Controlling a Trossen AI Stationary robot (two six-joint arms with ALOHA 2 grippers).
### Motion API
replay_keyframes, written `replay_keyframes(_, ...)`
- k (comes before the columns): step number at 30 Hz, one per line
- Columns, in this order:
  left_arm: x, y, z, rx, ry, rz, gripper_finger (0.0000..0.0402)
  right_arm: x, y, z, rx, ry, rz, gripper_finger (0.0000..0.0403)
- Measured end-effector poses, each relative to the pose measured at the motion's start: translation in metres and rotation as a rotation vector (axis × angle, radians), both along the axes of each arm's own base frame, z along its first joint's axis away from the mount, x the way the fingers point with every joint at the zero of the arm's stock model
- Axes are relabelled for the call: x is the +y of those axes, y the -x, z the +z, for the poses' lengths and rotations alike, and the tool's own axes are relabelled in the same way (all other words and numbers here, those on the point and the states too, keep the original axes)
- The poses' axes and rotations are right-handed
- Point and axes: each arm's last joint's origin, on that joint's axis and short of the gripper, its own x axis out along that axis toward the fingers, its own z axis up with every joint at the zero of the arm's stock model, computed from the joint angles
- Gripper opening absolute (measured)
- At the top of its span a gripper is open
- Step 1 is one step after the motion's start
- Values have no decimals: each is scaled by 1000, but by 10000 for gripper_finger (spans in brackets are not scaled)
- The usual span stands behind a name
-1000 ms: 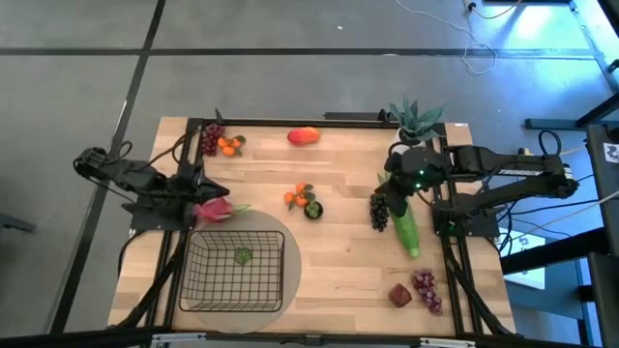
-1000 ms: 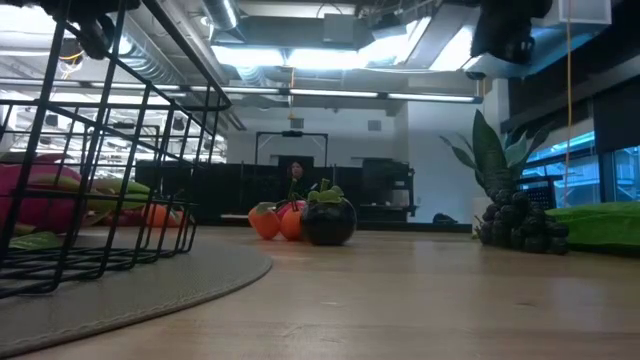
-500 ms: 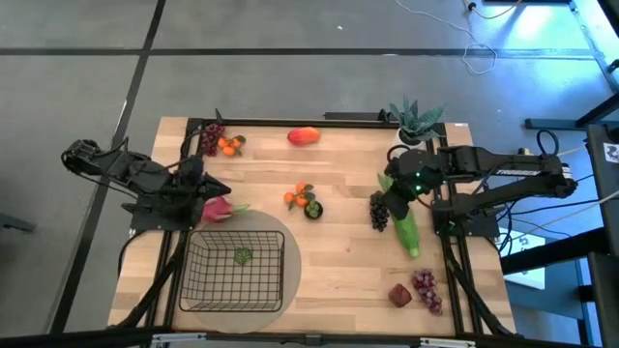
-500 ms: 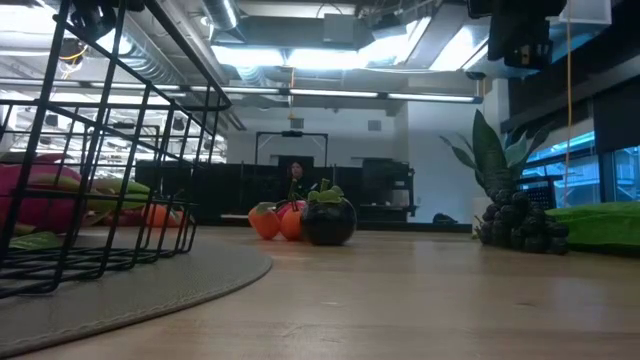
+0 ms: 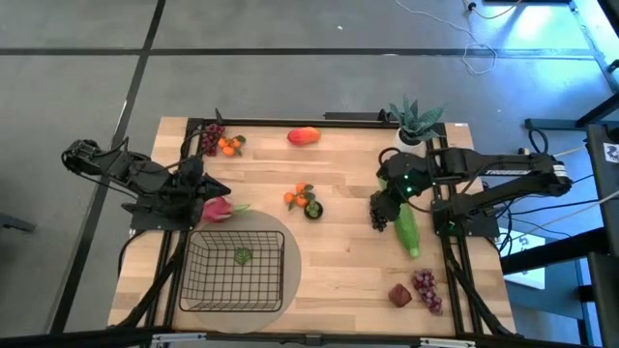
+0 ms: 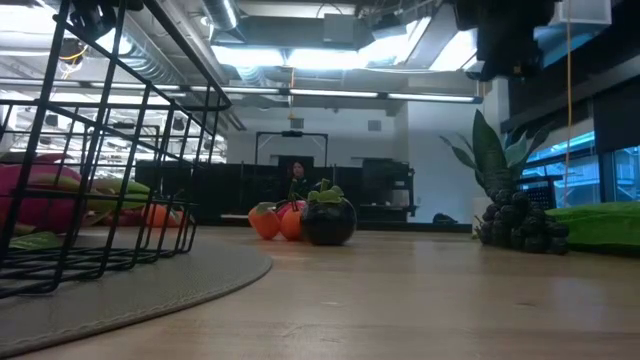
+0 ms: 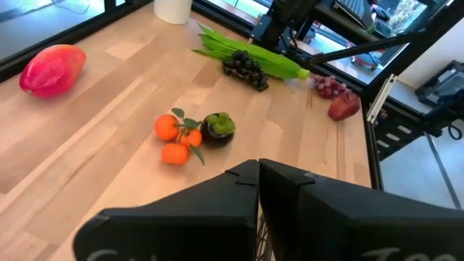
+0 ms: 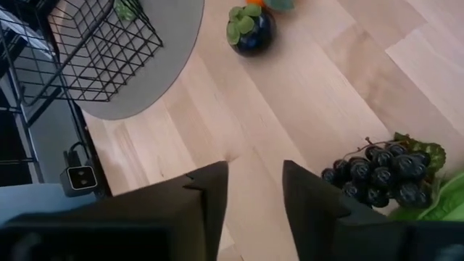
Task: Build produce basket
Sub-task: Put the green lettuce into the black wire basket
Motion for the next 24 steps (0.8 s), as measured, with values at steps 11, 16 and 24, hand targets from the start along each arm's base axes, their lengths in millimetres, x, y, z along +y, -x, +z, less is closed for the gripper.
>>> replay_keyframes(11, 0, 0, 0, -1, 1, 0, 0, 0, -19, 10, -213, 103, 118, 118)
replay_keyframes(16, 0, 0, 0, -2, 5, 2, 0, 0, -21, 11, -240, 117, 131, 111)
replay_keyframes(24, 0, 0, 0, 5, -46, -17, 0, 9, -21, 12, -251, 99, 217, 105)
